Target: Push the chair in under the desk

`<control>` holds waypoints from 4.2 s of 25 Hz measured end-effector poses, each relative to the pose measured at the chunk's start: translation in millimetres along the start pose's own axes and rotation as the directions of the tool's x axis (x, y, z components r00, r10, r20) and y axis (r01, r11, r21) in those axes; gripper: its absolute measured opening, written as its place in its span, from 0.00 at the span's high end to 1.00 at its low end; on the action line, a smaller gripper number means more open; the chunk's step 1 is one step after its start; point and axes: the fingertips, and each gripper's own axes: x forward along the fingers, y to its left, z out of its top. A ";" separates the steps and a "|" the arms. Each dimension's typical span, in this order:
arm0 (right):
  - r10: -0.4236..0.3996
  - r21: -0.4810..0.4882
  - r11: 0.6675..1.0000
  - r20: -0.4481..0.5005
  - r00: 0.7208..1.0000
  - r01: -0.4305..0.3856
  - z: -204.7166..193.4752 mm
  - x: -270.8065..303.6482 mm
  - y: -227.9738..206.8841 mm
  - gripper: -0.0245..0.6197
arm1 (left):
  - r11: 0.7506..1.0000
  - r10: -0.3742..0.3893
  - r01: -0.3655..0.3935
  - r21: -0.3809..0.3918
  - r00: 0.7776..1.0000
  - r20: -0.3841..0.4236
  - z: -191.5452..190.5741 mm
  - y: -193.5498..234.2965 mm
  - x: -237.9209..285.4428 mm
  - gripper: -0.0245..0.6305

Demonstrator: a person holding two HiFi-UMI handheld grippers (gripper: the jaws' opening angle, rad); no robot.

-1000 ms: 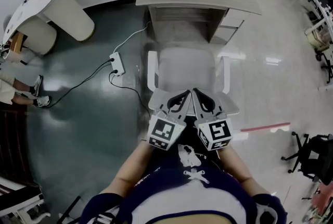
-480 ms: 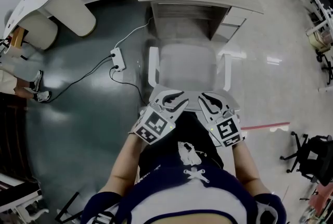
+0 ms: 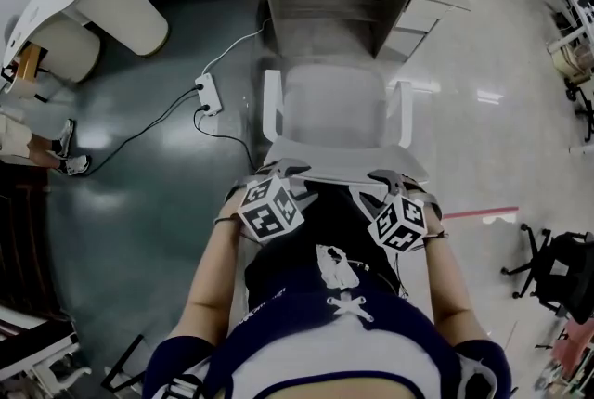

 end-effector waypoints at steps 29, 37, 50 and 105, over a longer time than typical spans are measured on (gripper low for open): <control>-0.115 -0.107 0.990 -0.189 0.975 0.096 -63.6 63.2 -8.5 0.77 | 0.993 0.100 -0.080 0.091 0.963 -0.250 -48.8 13.6 67.6 0.74; -0.135 -0.098 0.988 -0.155 0.979 0.121 -58.1 68.3 -19.9 0.77 | 0.991 0.126 -0.115 0.064 0.970 -0.207 -47.5 28.0 67.6 0.73; -0.092 -0.059 0.995 -0.153 0.984 0.084 -51.7 77.8 -52.2 0.76 | 1.000 0.027 -0.025 0.010 0.973 -0.228 -38.6 62.0 70.1 0.73; 0.030 0.021 0.999 -0.218 0.976 -0.027 -26.0 127.4 -188.1 0.75 | 0.999 0.045 -0.049 -0.016 0.980 -0.193 -9.7 201.2 84.4 0.72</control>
